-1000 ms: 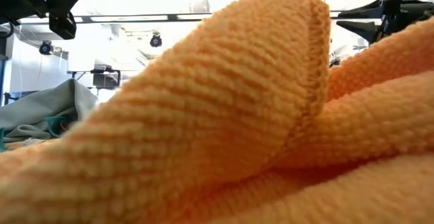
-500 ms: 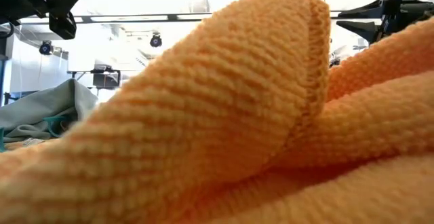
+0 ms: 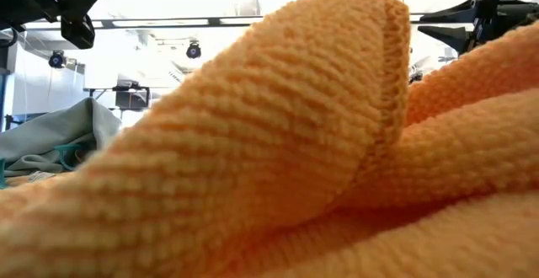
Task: Sort microfiber towel by color & place in baskets
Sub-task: Put the blue towel into the left black wire basket
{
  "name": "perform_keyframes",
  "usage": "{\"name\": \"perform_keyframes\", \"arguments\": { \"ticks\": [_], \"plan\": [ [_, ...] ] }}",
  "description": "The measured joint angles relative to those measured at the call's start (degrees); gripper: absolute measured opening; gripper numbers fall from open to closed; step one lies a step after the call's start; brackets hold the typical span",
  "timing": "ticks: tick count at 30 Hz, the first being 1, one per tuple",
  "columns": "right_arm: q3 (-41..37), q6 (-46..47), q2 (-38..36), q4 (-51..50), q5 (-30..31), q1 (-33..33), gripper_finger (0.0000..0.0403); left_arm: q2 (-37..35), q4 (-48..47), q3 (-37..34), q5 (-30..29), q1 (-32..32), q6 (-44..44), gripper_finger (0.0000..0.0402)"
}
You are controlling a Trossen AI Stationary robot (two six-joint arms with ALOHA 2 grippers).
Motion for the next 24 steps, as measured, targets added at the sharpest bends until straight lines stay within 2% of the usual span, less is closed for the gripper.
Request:
{"name": "perform_keyframes", "arguments": {
  "ticks": [24],
  "plan": [
    [0.00,-0.27,-0.02,0.42,-0.45,0.00,0.0059,-0.02,0.02,-0.01,0.00,0.02,0.00,0.0034]
  ]
}}
